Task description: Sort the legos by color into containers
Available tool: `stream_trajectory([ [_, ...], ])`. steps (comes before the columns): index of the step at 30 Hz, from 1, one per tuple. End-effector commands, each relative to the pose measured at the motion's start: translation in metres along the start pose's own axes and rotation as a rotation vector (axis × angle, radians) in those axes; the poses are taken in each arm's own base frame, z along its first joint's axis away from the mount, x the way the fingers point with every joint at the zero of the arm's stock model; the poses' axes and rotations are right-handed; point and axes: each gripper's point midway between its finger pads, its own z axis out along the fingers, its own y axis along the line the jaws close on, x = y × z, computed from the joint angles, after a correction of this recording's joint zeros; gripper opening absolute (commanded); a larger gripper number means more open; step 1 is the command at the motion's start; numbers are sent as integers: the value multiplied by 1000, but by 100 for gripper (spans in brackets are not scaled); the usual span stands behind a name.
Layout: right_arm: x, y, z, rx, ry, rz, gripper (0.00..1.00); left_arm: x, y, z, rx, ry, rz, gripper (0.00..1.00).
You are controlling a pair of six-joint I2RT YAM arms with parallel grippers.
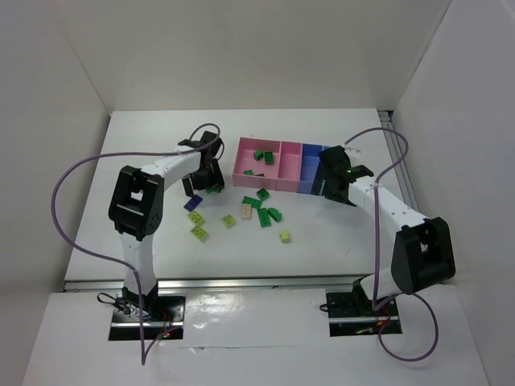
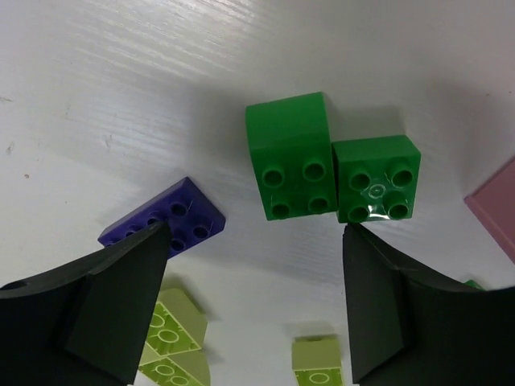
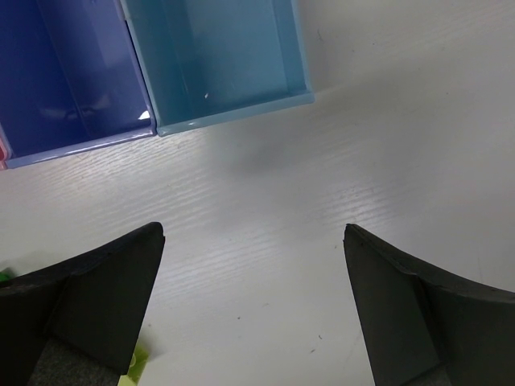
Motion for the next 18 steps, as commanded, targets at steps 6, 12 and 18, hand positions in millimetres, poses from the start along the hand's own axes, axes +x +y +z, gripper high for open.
stream_trajectory([
  [6, -14, 9, -5, -27, -51, 18, 100, -30, -8, 9, -45, -50, -5, 79],
  [12, -14, 9, -5, -27, -51, 18, 100, -36, -6, 19, -78, -43, -7, 79],
  [18, -12, 7, -5, -22, -44, 15, 100, -35, -10, 22, -68, -24, -5, 57],
])
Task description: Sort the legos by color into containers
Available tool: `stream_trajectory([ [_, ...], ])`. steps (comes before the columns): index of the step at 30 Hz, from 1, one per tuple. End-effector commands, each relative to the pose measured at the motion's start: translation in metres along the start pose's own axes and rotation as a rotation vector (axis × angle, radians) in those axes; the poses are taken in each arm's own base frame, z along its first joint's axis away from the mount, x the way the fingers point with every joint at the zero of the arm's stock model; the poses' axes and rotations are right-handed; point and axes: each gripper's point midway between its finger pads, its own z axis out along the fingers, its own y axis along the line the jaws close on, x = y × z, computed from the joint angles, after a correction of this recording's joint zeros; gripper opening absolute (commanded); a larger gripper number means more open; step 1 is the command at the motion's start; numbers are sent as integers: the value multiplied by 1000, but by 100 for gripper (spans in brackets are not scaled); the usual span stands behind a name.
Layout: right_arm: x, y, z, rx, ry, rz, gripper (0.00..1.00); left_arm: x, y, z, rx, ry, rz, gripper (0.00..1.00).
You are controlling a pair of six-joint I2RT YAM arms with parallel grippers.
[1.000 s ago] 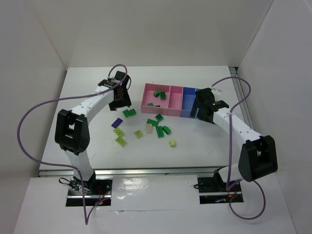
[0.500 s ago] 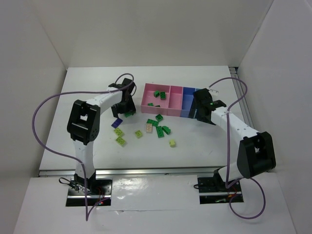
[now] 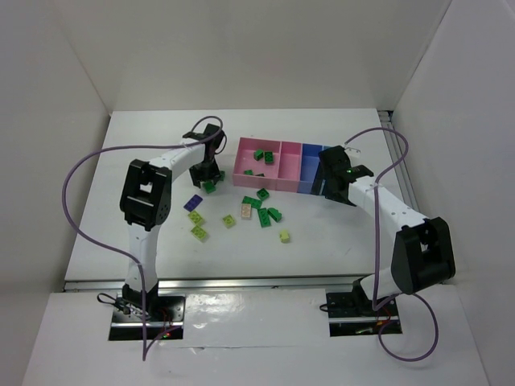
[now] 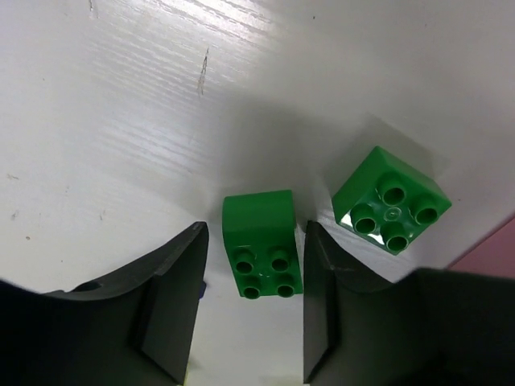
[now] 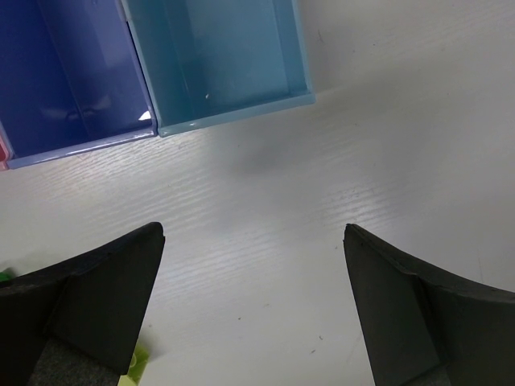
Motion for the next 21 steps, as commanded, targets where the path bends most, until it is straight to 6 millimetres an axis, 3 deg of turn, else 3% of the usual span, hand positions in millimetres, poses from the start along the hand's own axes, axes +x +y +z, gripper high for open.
stream_trajectory([
  [1, -12, 7, -5, -21, -42, 14, 100, 6, 6, 3, -27, 34, 15, 55],
  [3, -12, 7, -5, -21, -42, 14, 100, 5, 7, -4, -18, 24, 11, 49],
  [4, -12, 7, -5, -21, -42, 14, 100, 6, 8, -8, -9, 27, 10, 37],
  [5, -12, 7, -5, -21, -42, 14, 100, 4, 8, -11, -3, 20, 7, 32],
  [7, -10, 7, -3, -17, -35, 10, 100, -3, 7, -25, 19, -8, 8, 26],
  [9, -10, 7, -3, -17, -35, 10, 100, -10, 9, -34, 26, -34, 12, 25],
  [13, -12, 11, -6, -27, -42, 6, 100, -31, -4, -73, 131, -92, 15, 25],
  [17, -17, 10, -10, -27, -64, 24, 100, -45, -52, -116, 330, -179, 77, 25],
  [20, -21, 11, -13, -39, -80, 32, 100, -39, -86, -125, 415, -168, 116, 27],
  [21, -24, 10, -16, -36, -93, 37, 100, -46, -97, -133, 437, -190, 117, 27],
])
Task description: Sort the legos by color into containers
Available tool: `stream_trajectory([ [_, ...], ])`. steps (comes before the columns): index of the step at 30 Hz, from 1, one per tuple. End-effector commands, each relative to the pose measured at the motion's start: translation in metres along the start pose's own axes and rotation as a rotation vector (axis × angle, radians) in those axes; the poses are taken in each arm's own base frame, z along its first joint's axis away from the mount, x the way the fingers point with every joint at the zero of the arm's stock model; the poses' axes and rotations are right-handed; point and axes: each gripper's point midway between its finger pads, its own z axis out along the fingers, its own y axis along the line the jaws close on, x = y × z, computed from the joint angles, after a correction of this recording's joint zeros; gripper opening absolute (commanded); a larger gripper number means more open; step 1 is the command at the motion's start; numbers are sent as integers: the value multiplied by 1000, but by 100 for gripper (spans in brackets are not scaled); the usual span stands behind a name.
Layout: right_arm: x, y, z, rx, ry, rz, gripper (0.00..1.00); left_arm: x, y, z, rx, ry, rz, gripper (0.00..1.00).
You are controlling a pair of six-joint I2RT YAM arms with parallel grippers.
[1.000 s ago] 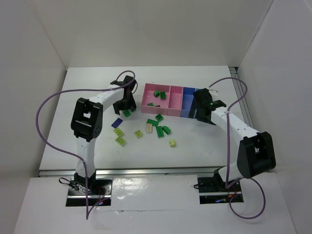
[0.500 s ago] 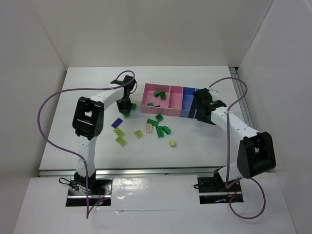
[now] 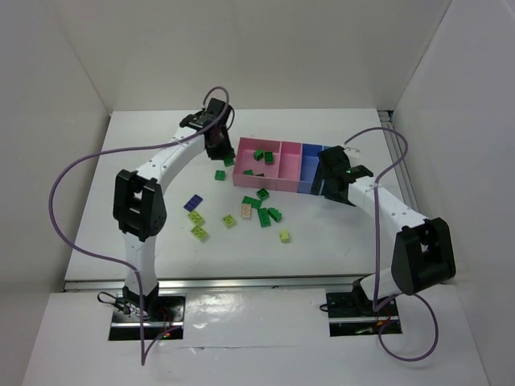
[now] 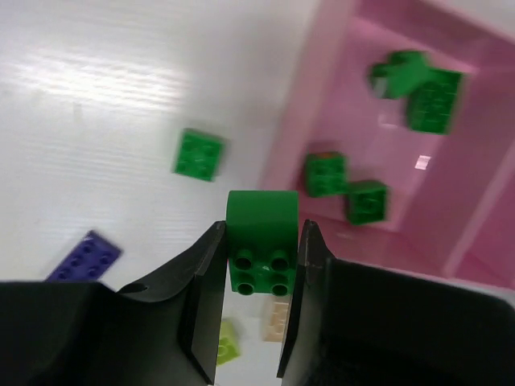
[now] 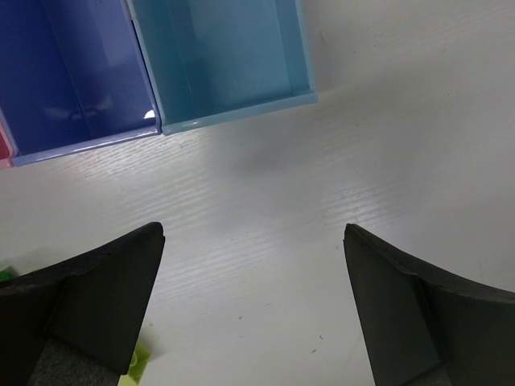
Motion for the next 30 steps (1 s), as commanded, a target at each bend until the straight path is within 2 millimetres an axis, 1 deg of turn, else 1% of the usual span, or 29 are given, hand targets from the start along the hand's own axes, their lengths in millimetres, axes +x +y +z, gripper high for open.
stream_trajectory([
  [1, -23, 7, -15, -29, -82, 38, 100, -4, -57, -7, 155, -15, 55, 27],
  [2, -20, 5, -15, -23, -74, 33, 100, -6, -60, -2, 156, -15, 46, 27],
  [3, -23, 4, -17, -20, -86, 37, 100, -13, -74, -4, 185, -30, 51, 27],
  [4, -23, 4, -17, -20, -86, 37, 100, -15, -78, 1, 188, -33, 51, 27],
  [5, -20, 2, -17, -14, -77, 32, 100, -13, -81, 21, 179, -22, 62, 32],
  [6, -22, 2, -19, -18, -83, 36, 100, -13, -85, 25, 184, -6, 64, 55],
  [7, -20, 0, -19, -14, -77, 32, 100, -31, -96, 16, 212, -46, 67, 62],
  [9, -21, -3, -23, -5, -84, 33, 100, -35, -99, 16, 212, -48, 79, 67],
  [10, -23, -3, -25, -11, -92, 38, 100, -36, -98, 9, 216, -53, 78, 69],
  [11, -22, -6, -27, -6, -99, 50, 100, -41, -95, 5, 206, -82, 95, 69],
  [12, -22, -6, -27, -5, -99, 50, 100, -44, -91, -1, 198, -100, 92, 71],
  [13, -19, -8, -27, -4, -97, 49, 100, -42, -82, -12, 182, -113, 103, 75],
  [14, -20, -5, -27, -17, -98, 61, 100, -46, -73, -17, 150, -142, 111, 81],
  [15, -20, -5, -27, -17, -98, 61, 100, -46, -62, -20, 125, -148, 103, 81],
  [16, -19, -5, -24, -12, -92, 58, 100, -34, -45, -13, 81, -117, 104, 81],
  [17, -15, -1, -23, -20, -78, 46, 100, -39, -36, -27, 78, -141, 89, 81],
  [18, -15, -1, -23, -20, -78, 46, 100, -40, -26, -28, 62, -153, 79, 76],
  [19, -13, 0, -20, -13, -69, 41, 100, -27, -5, -16, 22, -116, 70, 74],
  [20, -13, 1, -17, -13, -69, 41, 100, -24, 6, -15, 0, -118, 63, 72],
  [21, -17, 3, -19, -19, -77, 45, 100, -28, 8, -22, 6, -158, 65, 72],
  [22, -16, 4, -19, -26, -72, 45, 100, -29, 22, -17, -10, -159, 55, 72],
  [23, -14, 4, -17, -21, -64, 41, 100, -17, 32, -6, -27, -125, 66, 74],
  [24, -14, 4, -17, -21, -64, 40, 100, -11, 31, -4, -10, -103, 82, 75],
  [25, -13, 7, -18, -26, -64, 33, 100, -9, 38, 6, -29, -85, 74, 77],
  [26, -13, 7, -18, -27, -64, 33, 100, -4, 37, 11, -25, -66, 77, 78],
  [27, -13, 7, -18, -27, -64, 33, 100, 1, 36, 17, -16, -43, 89, 78],
  [28, -13, 7, -18, -27, -64, 33, 100, 4, 33, 28, -8, -28, 102, 81],
  [29, -11, 7, -16, -22, -57, 30, 100, 3, 27, 33, 13, -23, 101, 82],
  [30, -11, 7, -15, -22, -57, 30, 100, 5, 25, 40, 34, 2, 95, 82],
])
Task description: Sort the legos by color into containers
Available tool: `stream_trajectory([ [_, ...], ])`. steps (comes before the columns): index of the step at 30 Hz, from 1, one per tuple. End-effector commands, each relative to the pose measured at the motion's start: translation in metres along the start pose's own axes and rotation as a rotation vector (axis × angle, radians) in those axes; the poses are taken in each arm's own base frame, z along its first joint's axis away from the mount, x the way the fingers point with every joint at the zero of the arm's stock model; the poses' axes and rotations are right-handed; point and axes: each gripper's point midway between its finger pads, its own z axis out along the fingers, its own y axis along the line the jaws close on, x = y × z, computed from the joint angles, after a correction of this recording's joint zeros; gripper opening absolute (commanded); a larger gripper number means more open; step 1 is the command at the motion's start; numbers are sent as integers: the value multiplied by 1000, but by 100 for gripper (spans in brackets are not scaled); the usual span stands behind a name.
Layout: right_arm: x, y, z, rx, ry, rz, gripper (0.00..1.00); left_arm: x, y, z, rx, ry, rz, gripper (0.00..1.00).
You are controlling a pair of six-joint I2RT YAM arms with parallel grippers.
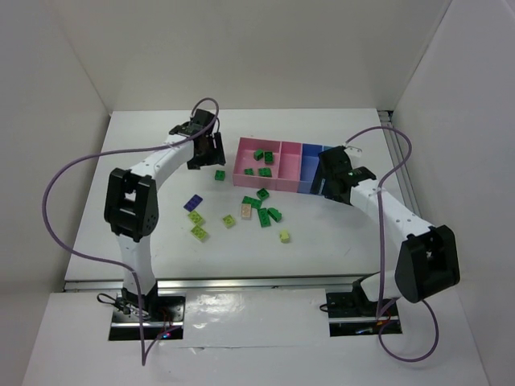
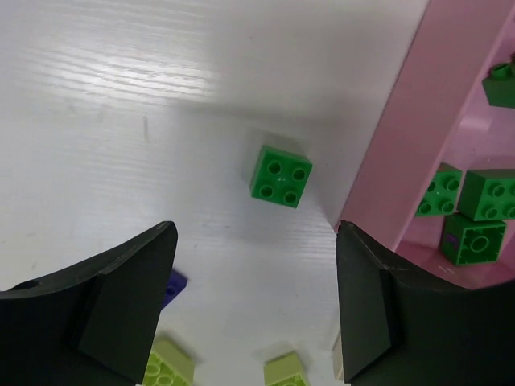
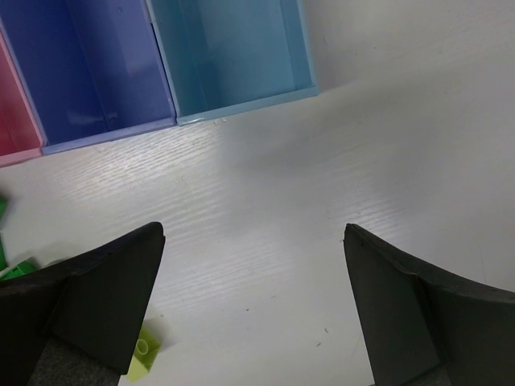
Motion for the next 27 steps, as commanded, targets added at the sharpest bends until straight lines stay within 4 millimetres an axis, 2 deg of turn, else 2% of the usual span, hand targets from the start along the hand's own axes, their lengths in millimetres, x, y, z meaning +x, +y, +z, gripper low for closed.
stream_trajectory([
  [1, -5, 7, -1, -10, -14, 7, 100, 6, -21, 25, 82, 40, 41, 83],
  [2, -5, 7, -1, -10, -14, 7, 100, 7, -25, 37, 84, 55, 43, 83],
  [5, -5, 7, -1, -10, -14, 7, 100, 13, -27, 54, 74, 95, 59, 83],
  [9, -9, 7, -2, -7, -26, 11, 100, 22, -19, 72, 20, 125, 68, 80],
  [13, -8, 9, -3, -13, -26, 4, 100, 24, -9, 77, -41, 130, 57, 60],
  [14, -6, 9, -1, -8, -18, 0, 100, 24, -7, 76, -55, 133, 51, 48],
  [15, -9, 11, -2, -12, -25, 3, 100, 21, -5, 69, -62, 126, 51, 41],
  [16, -9, 11, -2, -12, -25, 3, 100, 10, -6, 57, -59, 91, 46, 30],
  [17, -9, 11, -2, -12, -25, 3, 100, 5, -7, 50, -50, 74, 42, 30],
  [18, -9, 11, -2, -12, -25, 3, 100, -1, -9, 42, -41, 56, 38, 25],
  [20, -7, 11, 0, -8, -18, 0, 100, -10, -15, 26, -1, 33, 39, 21],
  [22, -6, 12, 0, -15, -13, 0, 100, -23, -24, 2, 60, -1, 29, 18],
  [24, -6, 12, 0, -15, -13, 0, 100, -27, -37, -14, 138, -9, 25, 18],
  [25, -6, 12, 0, -15, -13, 0, 100, -38, -42, -28, 172, -43, 20, 18],
  [27, -5, 15, -1, -21, -13, -8, 100, -40, -61, -42, 228, -62, 38, 18],
])
